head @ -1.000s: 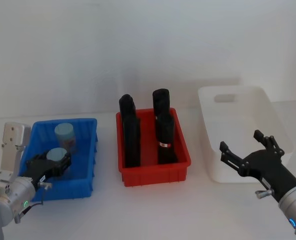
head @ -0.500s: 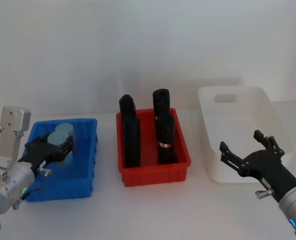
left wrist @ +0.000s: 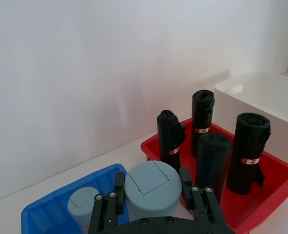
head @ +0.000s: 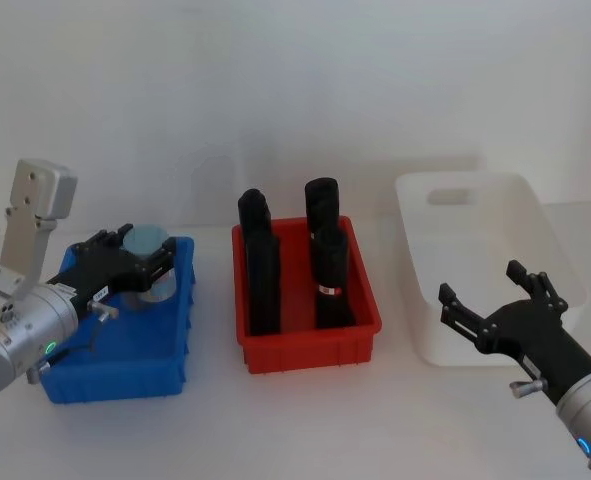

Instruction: Pick the cotton swabs from the blue box and place them into the white box.

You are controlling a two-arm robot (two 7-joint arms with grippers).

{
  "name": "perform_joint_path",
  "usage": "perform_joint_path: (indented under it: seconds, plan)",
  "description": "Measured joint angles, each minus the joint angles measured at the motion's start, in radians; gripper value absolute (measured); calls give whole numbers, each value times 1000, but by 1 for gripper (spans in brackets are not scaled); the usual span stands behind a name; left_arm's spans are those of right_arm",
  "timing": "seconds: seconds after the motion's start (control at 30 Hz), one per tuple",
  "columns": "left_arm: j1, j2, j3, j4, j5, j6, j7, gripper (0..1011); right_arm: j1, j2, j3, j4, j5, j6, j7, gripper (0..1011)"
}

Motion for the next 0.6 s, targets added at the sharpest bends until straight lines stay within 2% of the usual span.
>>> perform_joint_path:
  seconds: [0.3, 0.6]
  plan:
    - [-16, 13, -4, -82, -20, 78, -105, 670, 0, 0, 0, 0, 0, 0, 0, 1002]
    - [-40, 16, -1, -128, -37, 135, -212, 670, 0, 0, 0, 0, 0, 0, 0, 1002]
